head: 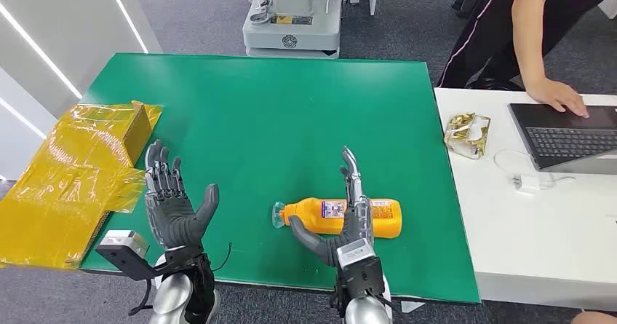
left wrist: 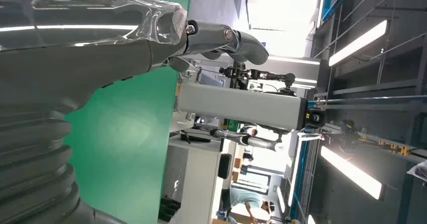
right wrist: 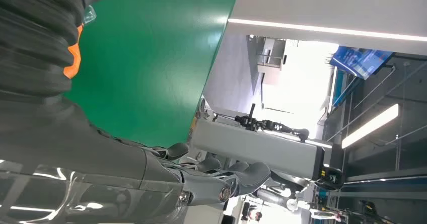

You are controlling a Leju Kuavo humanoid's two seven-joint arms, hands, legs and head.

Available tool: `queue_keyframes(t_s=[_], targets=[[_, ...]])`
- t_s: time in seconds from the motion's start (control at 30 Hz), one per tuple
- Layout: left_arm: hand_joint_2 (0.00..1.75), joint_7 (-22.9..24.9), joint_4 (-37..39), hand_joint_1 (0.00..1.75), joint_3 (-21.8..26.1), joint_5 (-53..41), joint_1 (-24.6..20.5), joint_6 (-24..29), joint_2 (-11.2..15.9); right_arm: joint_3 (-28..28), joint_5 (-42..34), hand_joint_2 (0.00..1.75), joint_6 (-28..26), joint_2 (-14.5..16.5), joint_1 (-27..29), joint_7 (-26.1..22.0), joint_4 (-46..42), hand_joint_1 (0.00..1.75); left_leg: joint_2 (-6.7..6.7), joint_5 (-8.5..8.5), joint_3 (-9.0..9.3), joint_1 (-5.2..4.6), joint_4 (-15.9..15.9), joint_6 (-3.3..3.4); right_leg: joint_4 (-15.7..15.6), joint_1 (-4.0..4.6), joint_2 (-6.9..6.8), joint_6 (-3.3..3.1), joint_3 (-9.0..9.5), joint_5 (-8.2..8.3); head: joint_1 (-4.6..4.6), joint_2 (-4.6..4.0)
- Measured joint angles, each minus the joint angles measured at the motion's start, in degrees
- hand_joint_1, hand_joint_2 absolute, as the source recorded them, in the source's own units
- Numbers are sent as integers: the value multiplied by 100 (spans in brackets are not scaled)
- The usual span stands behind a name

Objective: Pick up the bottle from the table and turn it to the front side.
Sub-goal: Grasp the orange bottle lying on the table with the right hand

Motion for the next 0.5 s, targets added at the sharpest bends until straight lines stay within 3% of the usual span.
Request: queue_keyframes(t_s=[0.13,0.23,0.37,0.5], targets=[[175,0,4,0,0,1,-1,-5,0,0,18,175,14,-1,0,52,-2,0,0,0,0,0,0,0,0,0,0,0,0,0,0,0],[175,0,25,0,0,12,-3,-24,0,-4,328,175,177,-31,10,357,-87,0,0,0,2,0,1,0,0,0,0,0,-1,0,0,0],[175,0,33,0,0,10,-2,-139,0,-119,1108,175,1101,-229,147,948,-466,0,-3,0,1,0,2,0,-3,0,-2,0,0,0,-2,0],[175,0,33,0,8,10,1,-377,-1,-409,1808,175,2002,-679,262,1330,-798,0,-5,-4,-1,-1,4,7,-9,-1,-4,4,3,2,-1,0]])
